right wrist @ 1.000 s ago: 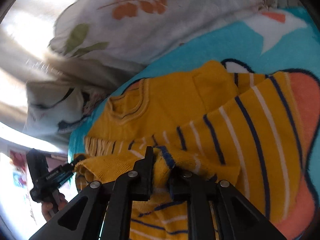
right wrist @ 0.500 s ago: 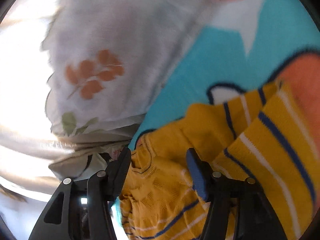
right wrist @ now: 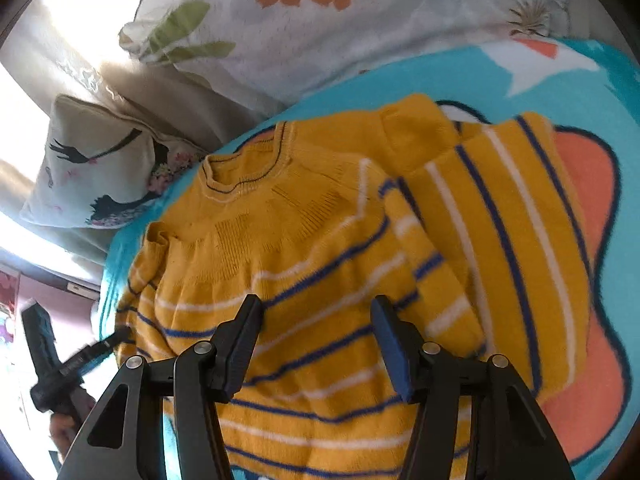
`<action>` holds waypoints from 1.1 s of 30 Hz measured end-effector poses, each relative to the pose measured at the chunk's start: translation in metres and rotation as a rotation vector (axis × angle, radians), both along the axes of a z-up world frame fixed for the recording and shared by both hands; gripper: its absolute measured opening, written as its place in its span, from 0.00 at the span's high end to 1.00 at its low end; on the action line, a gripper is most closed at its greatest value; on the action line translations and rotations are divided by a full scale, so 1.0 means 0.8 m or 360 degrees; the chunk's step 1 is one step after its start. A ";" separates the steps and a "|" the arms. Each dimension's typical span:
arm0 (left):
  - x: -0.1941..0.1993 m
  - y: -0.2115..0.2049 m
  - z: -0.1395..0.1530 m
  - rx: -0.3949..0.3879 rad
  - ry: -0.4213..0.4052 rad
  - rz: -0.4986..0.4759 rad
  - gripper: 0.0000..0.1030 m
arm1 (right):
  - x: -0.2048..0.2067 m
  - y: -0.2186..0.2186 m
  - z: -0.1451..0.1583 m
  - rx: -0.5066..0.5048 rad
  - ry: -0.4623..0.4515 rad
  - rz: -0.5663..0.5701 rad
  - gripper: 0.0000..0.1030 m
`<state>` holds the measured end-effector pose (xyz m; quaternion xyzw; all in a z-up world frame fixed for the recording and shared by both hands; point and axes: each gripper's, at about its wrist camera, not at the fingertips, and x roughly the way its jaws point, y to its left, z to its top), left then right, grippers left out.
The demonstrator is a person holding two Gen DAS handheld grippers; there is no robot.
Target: Fold small clothes
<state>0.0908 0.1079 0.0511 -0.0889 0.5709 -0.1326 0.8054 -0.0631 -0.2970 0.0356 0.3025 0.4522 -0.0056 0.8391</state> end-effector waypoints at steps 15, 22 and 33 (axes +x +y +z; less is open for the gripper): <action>-0.119 0.016 0.052 0.0080 -0.0232 0.0130 0.41 | -0.152 -0.021 -0.002 -0.0176 0.0036 -0.0036 0.41; -0.177 -0.005 0.105 0.0263 -0.0598 0.0175 0.21 | -0.200 -0.015 -0.001 -0.0208 -0.0007 -0.0015 0.41; -0.210 -0.003 0.116 0.0265 -0.0582 0.0191 0.02 | -0.245 -0.014 -0.023 -0.0186 0.0021 -0.0013 0.40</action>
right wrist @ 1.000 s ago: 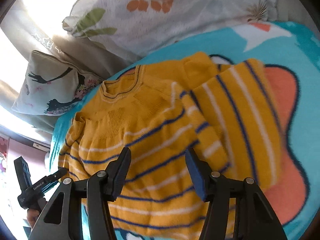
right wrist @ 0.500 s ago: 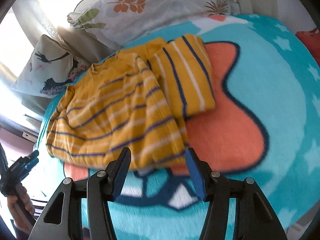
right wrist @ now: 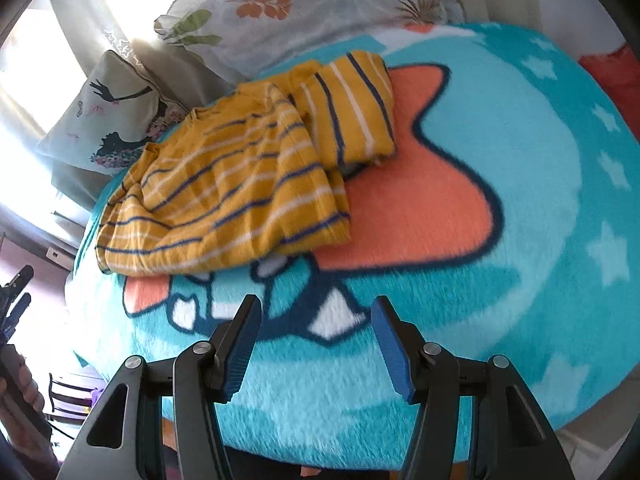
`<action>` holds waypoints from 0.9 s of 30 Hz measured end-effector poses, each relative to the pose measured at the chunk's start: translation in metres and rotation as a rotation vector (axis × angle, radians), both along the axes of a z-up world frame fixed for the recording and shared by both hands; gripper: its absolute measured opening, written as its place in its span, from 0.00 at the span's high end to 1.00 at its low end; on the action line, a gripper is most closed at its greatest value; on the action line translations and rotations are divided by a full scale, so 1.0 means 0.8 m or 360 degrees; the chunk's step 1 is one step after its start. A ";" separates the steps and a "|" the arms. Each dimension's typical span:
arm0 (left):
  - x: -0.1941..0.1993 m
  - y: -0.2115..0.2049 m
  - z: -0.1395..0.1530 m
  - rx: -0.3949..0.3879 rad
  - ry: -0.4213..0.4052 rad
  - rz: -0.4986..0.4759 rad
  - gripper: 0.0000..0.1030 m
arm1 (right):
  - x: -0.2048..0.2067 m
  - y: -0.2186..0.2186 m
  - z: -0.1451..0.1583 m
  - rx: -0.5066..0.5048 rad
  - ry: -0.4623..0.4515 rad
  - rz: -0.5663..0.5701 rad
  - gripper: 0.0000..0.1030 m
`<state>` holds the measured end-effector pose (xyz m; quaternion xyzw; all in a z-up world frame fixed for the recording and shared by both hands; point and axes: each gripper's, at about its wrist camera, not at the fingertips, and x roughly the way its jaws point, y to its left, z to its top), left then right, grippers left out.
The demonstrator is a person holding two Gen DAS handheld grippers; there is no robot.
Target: Fold small clothes
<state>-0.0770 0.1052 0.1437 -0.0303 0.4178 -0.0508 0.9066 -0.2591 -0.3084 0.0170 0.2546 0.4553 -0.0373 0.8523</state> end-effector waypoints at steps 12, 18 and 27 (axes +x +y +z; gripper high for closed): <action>0.071 0.036 -0.083 -0.0230 0.0331 -0.0085 0.02 | -0.026 -0.004 -0.001 -0.0064 0.0065 -0.0175 0.40; 0.130 0.042 -0.122 -0.0400 0.0487 -0.0212 0.02 | 0.001 0.039 -0.003 -0.0046 0.0132 -0.0212 0.40; 0.183 0.037 -0.142 -0.0348 0.0615 -0.0404 0.75 | 0.047 0.100 0.022 -0.0153 0.0182 -0.0234 0.40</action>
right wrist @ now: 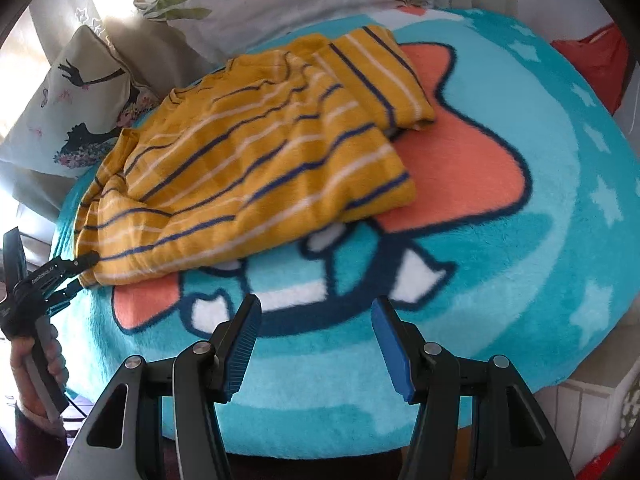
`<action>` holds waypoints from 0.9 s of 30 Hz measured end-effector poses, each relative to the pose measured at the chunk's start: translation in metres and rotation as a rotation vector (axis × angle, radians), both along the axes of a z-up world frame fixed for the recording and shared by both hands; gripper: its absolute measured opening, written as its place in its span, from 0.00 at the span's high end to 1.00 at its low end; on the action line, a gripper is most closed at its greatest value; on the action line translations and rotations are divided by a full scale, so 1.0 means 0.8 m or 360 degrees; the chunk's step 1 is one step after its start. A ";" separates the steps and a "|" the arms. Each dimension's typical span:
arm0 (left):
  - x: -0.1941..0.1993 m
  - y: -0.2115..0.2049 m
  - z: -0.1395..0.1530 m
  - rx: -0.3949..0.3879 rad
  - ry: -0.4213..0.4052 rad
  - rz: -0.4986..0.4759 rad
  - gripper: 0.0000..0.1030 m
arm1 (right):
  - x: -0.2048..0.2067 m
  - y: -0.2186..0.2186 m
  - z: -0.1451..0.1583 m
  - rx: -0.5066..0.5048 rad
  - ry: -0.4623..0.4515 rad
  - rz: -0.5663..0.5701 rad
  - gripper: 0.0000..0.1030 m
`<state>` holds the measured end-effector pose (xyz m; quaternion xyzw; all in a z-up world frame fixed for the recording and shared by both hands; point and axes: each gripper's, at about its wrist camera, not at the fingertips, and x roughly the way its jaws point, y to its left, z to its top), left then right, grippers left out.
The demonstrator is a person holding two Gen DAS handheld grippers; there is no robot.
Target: Fold small clothes
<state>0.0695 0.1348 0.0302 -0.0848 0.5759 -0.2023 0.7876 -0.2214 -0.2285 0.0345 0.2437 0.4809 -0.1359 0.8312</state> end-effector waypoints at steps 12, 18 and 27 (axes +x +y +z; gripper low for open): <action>-0.032 0.084 0.046 -0.0075 -0.0130 0.0028 0.55 | 0.197 0.135 0.064 -0.0280 -0.0101 0.0446 0.49; -0.039 0.161 0.040 -0.0084 -0.0090 0.0239 0.55 | 0.325 0.227 0.017 -0.0545 0.0089 0.0710 0.56; -0.064 0.251 0.027 -0.0069 -0.0038 0.0519 0.54 | 0.397 0.335 -0.002 -0.0980 0.0172 0.0927 0.70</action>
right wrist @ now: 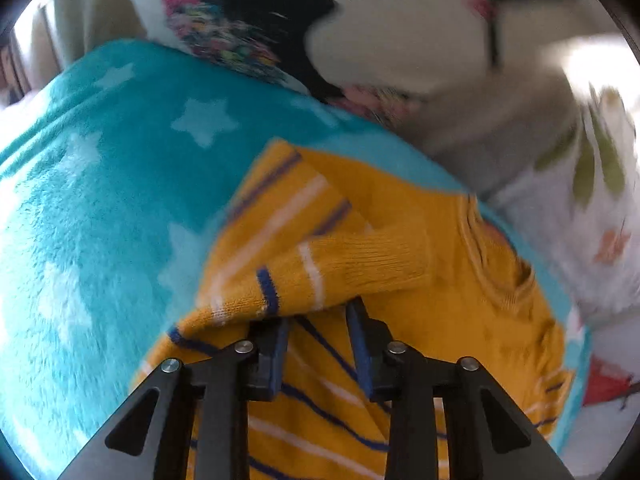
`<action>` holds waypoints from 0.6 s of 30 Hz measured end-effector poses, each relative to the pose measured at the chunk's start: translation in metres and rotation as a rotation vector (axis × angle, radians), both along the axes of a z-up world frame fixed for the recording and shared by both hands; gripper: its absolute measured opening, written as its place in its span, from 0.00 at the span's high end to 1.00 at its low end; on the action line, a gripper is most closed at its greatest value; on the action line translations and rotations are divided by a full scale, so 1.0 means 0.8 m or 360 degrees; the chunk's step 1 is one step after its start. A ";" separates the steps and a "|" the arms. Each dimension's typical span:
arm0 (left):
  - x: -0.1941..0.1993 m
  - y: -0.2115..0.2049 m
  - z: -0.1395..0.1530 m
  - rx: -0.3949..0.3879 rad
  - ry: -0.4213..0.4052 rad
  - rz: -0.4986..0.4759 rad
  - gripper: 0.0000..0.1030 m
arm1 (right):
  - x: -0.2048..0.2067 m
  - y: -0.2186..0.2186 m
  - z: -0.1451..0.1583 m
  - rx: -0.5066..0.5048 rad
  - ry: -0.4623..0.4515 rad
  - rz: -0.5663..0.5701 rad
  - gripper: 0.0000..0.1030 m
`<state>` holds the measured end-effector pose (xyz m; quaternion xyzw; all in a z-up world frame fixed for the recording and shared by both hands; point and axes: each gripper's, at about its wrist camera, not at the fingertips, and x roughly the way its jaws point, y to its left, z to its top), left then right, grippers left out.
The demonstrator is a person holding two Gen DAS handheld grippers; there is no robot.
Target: Fold small clothes
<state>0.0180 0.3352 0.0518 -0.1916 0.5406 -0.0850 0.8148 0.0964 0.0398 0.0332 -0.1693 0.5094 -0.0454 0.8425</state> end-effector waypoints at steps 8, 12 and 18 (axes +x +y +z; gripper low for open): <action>0.002 0.007 0.005 0.0026 -0.0018 0.0013 0.51 | -0.023 0.024 0.048 0.0320 -0.0144 0.0077 0.55; 0.010 -0.013 0.007 0.0043 -0.0033 -0.0073 0.50 | -0.062 0.012 0.052 0.0425 -0.0131 0.0067 0.55; 0.027 -0.056 0.008 0.0076 -0.0027 -0.0245 0.50 | -0.133 -0.044 0.045 0.0472 -0.0128 -0.0099 0.50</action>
